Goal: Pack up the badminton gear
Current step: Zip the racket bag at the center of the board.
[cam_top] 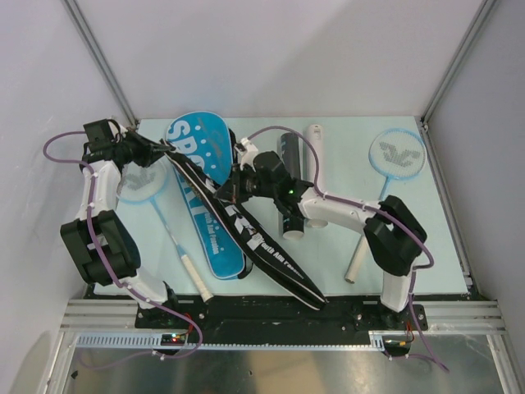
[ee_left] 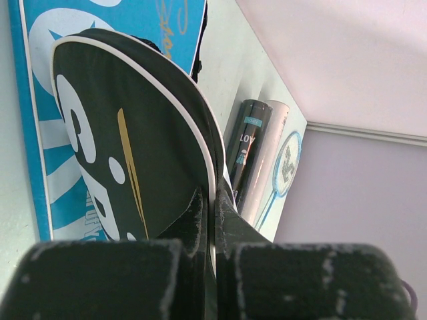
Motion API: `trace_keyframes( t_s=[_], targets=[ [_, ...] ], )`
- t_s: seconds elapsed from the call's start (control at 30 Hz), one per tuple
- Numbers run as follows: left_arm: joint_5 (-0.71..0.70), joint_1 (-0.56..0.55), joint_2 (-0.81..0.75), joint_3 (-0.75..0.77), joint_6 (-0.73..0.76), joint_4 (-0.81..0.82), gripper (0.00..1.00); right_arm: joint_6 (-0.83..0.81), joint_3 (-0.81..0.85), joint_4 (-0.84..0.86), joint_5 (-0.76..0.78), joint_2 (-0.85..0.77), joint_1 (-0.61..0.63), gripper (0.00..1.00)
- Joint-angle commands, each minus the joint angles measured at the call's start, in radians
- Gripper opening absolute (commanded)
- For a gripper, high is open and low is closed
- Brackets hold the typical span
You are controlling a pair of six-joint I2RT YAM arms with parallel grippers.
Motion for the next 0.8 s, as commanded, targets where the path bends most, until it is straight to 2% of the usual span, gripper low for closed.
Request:
trace_keyframes(
  t_s=[0.0,0.4,0.63,0.77],
  targets=[
    [-0.013,0.003,0.004,-0.02,-0.006,-0.037,0.0,0.009,-0.102,-0.099,0.011,-0.139,0.023,0.0],
    [-0.049,0.003,0.033,0.052,-0.038,-0.037,0.0,0.026,-0.304,-0.506,0.268,-0.436,0.064,0.0],
    [-0.087,0.004,0.06,0.094,-0.047,-0.036,0.0,0.148,-0.461,-0.759,0.493,-0.679,0.083,0.0],
    [-0.096,0.003,0.072,0.11,-0.046,-0.038,0.0,0.232,-0.535,-0.918,0.566,-0.799,0.056,0.0]
  ],
)
